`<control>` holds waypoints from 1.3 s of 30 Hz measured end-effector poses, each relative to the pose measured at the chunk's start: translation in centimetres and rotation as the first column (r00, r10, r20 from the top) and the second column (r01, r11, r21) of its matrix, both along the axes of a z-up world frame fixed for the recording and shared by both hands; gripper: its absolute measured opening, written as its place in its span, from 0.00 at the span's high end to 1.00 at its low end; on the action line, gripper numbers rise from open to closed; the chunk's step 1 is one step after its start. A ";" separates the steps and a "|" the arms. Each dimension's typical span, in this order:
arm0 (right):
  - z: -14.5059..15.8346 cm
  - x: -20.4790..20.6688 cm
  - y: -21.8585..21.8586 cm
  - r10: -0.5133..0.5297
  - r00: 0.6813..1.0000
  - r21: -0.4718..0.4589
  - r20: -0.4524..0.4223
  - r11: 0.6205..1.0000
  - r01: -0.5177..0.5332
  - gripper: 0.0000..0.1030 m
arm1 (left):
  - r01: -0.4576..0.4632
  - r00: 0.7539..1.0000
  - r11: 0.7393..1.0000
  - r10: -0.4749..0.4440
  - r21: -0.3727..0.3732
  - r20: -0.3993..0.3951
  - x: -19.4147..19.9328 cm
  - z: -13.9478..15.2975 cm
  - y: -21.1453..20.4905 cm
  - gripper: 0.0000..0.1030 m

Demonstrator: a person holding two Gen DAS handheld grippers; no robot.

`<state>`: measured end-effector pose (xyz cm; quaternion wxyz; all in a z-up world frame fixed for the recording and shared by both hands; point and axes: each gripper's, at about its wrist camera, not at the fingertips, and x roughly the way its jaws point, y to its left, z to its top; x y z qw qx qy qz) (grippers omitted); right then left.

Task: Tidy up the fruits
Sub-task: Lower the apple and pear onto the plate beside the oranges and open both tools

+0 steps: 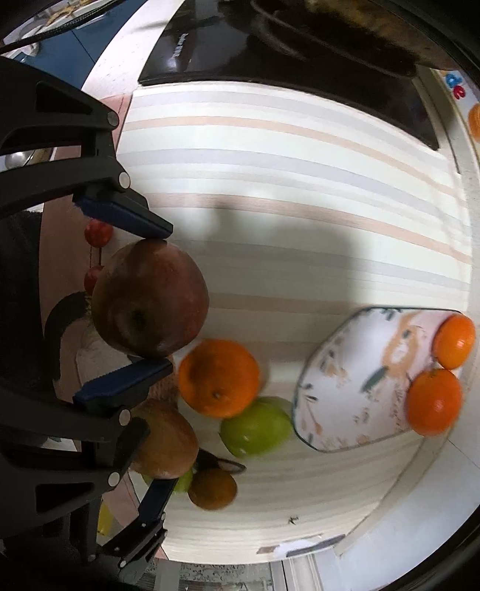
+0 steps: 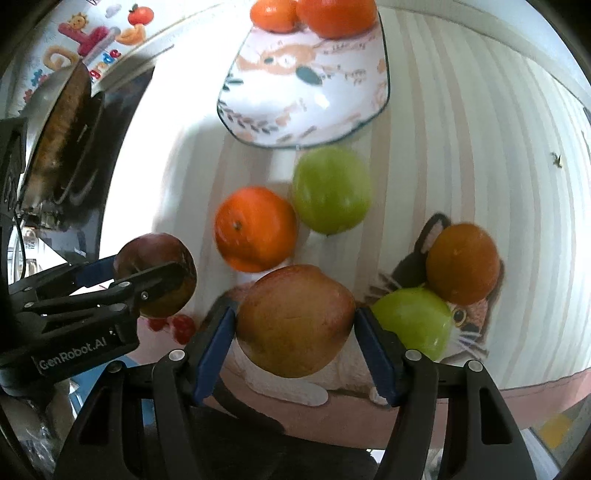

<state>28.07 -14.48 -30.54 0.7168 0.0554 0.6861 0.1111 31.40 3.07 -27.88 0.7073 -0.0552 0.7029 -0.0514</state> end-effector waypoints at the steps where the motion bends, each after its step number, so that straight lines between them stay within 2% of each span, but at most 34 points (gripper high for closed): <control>1: 0.5 0.2 -0.2 -0.009 1.000 0.013 0.007 1.000 0.009 0.33 | 0.000 1.000 1.000 0.000 -0.007 0.006 0.2 0.4 -0.1 0.37; 8: 5.4 2.5 -1.6 -0.054 0.994 0.080 0.093 0.996 0.047 0.33 | -0.010 0.996 0.997 0.016 -0.075 0.087 4.0 4.9 -0.8 0.37; 11: 7.2 5.3 -2.3 -0.080 0.987 0.088 0.138 0.994 0.068 0.33 | -0.015 0.991 0.996 0.027 -0.085 0.134 7.4 6.7 -1.5 0.37; 14: 7.3 8.7 -2.2 -0.103 0.982 0.085 0.159 0.992 0.091 0.33 | -0.022 0.987 0.997 0.034 -0.078 0.159 11.0 7.0 -1.9 0.37; 17: 6.6 13.1 -2.5 -0.111 0.979 0.059 0.173 0.993 0.102 0.33 | -0.030 0.989 0.996 0.041 -0.086 0.140 14.9 6.1 -2.6 0.37; 20: 5.0 16.2 -2.3 -0.103 0.980 0.033 0.169 0.995 0.098 0.33 | -0.041 0.995 0.993 0.050 -0.108 0.083 18.6 4.1 -3.2 0.37; 24: 2.6 19.7 -2.4 -0.099 0.985 0.017 0.140 0.995 0.098 0.33 | -0.068 0.998 0.989 0.069 -0.131 0.006 21.1 1.5 -3.1 0.37; 29: 0.9 21.4 -2.2 -0.096 0.988 0.004 0.118 0.995 0.096 0.33 | -0.063 0.998 0.992 0.060 -0.106 -0.034 22.5 -0.4 -3.8 0.37; 33: 0.0 22.0 -2.3 -0.124 0.988 0.033 0.095 0.992 0.121 0.33 | -0.079 0.995 0.993 0.073 -0.093 -0.061 22.6 -1.4 -4.0 0.37; 37: -0.3 22.4 -3.2 -0.155 0.985 0.079 0.081 0.986 0.148 0.33 | -0.086 0.995 0.993 0.082 -0.077 -0.051 22.5 -1.8 -4.2 0.37; 38: -0.1 22.5 -3.4 -0.163 0.983 0.084 0.082 0.984 0.157 0.32 | -0.088 0.996 0.993 0.085 -0.078 -0.040 22.4 -1.6 -4.1 0.32; 39: 0.1 22.5 -3.6 -0.171 0.982 0.089 0.083 0.982 0.164 0.25 | -0.088 0.996 0.992 0.086 -0.091 -0.033 22.4 -1.3 -4.1 0.24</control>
